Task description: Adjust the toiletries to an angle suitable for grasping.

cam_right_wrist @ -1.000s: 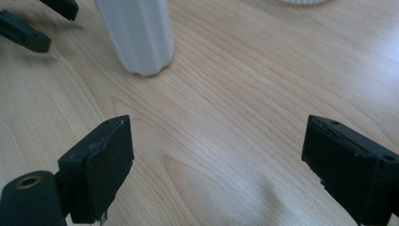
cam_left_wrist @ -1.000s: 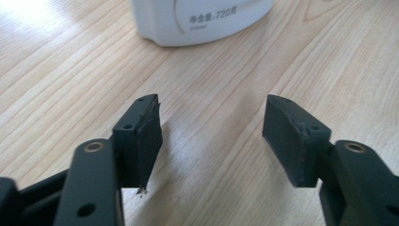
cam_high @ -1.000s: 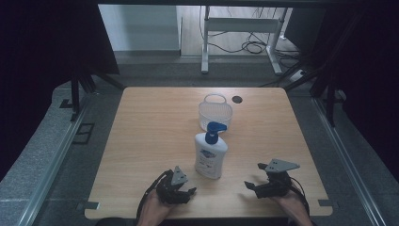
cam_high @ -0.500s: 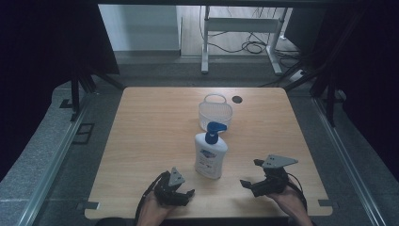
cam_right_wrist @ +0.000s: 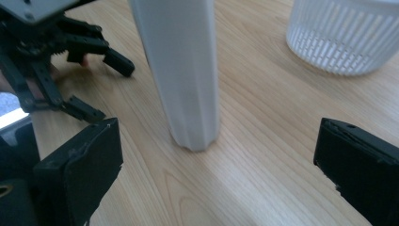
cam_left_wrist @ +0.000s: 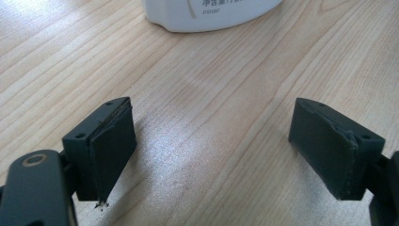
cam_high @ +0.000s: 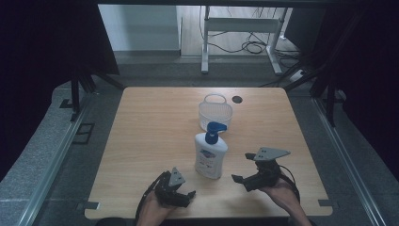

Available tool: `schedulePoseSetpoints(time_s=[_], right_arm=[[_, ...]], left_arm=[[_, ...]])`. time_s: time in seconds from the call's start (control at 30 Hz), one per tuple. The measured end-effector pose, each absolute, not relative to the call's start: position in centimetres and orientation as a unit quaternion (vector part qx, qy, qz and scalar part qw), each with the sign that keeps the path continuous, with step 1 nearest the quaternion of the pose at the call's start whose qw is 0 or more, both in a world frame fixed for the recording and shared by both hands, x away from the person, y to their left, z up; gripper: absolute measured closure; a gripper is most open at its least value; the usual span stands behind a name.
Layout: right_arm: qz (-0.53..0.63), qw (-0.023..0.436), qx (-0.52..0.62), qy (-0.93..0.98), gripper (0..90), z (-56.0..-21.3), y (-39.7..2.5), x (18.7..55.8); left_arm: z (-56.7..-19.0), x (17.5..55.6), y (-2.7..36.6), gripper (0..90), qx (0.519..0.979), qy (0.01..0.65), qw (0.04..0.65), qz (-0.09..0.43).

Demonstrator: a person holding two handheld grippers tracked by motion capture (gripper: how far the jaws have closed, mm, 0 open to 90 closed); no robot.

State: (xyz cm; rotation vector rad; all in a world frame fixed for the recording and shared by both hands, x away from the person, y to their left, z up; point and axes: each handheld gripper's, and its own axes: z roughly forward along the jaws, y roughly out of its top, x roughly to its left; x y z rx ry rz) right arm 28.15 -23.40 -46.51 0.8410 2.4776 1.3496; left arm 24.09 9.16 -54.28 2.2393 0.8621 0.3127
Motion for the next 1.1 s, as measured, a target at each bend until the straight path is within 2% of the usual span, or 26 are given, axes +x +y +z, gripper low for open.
schedulePoseSetpoints(time_s=[1.1], right_arm=[[0.474,0.081,0.253,0.840,5.6,-44.2,-18.5,30.6]], left_arm=[[-54.3,24.1,9.0,12.7,0.866,0.337,0.348,0.122]])
